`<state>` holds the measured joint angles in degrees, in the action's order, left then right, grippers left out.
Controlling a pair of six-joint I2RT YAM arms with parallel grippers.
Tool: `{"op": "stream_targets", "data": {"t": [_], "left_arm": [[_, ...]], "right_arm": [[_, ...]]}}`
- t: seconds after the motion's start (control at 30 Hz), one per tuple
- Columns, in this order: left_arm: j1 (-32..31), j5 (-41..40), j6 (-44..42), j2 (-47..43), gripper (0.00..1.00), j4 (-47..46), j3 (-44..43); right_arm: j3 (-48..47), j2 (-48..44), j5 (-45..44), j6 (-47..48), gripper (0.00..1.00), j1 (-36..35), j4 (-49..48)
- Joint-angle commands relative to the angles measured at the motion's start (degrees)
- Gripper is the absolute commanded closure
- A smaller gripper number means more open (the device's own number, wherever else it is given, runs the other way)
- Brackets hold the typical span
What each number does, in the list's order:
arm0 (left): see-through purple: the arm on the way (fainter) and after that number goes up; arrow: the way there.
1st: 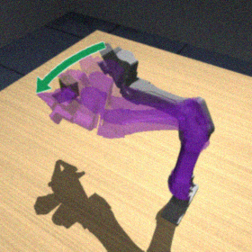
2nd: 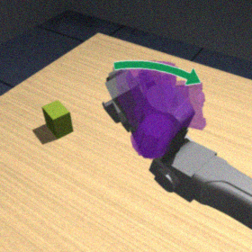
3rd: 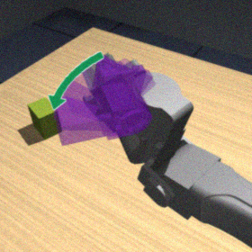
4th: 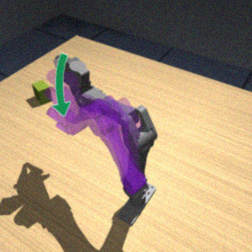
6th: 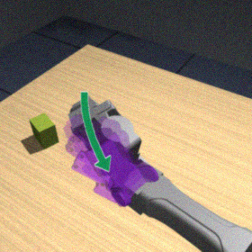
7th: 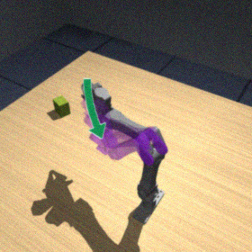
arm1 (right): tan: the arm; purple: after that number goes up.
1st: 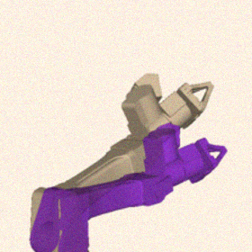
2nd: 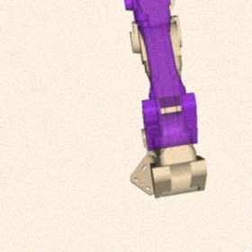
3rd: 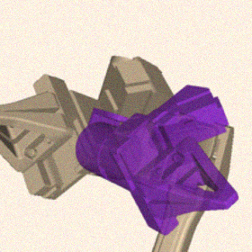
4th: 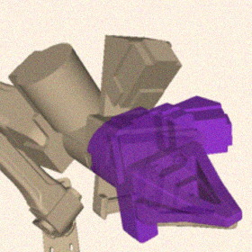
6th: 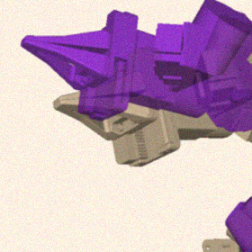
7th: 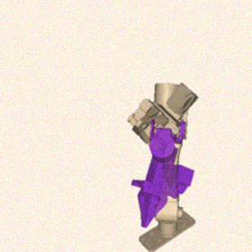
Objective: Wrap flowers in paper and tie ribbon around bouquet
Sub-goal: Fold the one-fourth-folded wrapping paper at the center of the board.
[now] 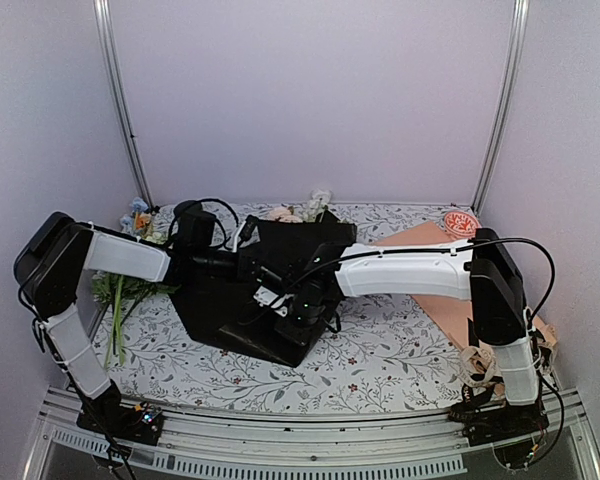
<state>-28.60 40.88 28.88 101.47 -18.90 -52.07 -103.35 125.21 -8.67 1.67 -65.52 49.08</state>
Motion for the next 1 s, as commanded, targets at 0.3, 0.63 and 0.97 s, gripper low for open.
{"op": "stream_targets", "data": {"t": [0.3, 0.63, 0.97], "left_arm": [[2.40, -7.22, -1.77, 5.66, 1.00, -1.31, 6.37], [2.49, -9.03, -1.97, 7.26, 1.00, -3.37, 8.81], [2.10, -7.59, -0.64, 9.69, 1.00, -7.97, 11.50]], "right_arm": [[14.39, -15.25, 5.58, -5.19, 0.34, -0.15, -9.43], [42.49, -31.25, 29.06, -33.38, 0.27, 12.33, -36.80], [61.54, -33.68, 35.25, -68.50, 0.38, 16.33, -63.73]]}}
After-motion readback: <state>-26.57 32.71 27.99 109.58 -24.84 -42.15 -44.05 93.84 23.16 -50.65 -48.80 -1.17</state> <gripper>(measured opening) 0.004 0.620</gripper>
